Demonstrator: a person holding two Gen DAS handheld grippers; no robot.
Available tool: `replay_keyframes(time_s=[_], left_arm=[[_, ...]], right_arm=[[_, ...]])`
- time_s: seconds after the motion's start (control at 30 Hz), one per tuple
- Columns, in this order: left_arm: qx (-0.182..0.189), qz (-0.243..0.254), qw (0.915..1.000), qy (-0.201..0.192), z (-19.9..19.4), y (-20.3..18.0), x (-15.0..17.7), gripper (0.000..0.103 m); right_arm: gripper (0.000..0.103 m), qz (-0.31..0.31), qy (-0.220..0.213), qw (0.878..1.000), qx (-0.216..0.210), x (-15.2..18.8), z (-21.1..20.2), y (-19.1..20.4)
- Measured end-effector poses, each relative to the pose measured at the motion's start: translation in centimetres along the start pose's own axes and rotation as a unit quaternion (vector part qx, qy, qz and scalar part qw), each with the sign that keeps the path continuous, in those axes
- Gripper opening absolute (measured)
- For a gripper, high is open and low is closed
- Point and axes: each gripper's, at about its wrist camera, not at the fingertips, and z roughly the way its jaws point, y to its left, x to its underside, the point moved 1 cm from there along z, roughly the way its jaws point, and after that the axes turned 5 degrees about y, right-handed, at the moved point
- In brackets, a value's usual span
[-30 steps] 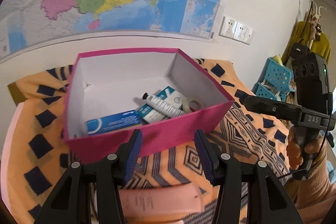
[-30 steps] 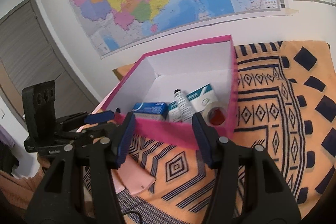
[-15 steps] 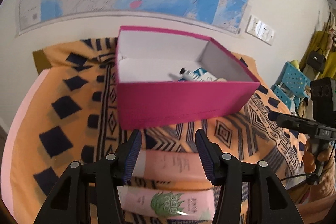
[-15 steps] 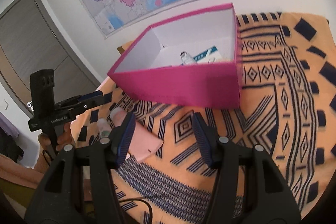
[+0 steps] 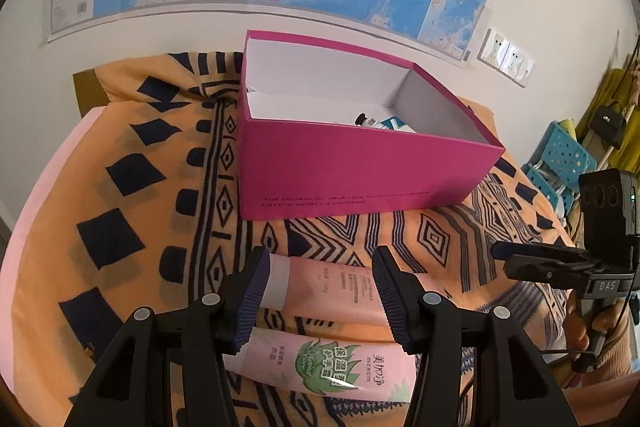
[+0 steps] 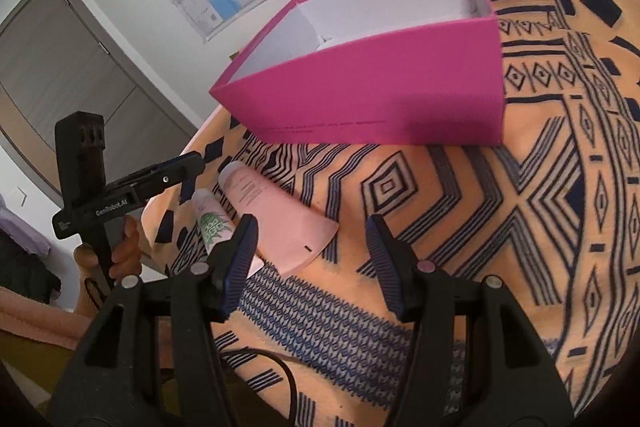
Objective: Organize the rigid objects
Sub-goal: 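Move the left gripper toward the pink lotion tube, then close the left gripper around the pink lotion tube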
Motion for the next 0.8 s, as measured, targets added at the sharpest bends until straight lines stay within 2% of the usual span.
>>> replay_keyframes(time_s=[0.43, 0.8], left_arm=[[-0.011, -0.012, 0.9999, -0.001, -0.3, 1.3, 0.3, 0.054], [-0.013, -0.029, 0.9992, 0.023, 0.9, 2.9, 1.1, 0.054]], right_arm=[[0.058, -0.001, 0.025, 1.000, -0.012, 0.2, 1.9, 1.0], [0.058, 0.005, 0.051, 0.998, -0.019, 1.0, 3.5, 1.1]])
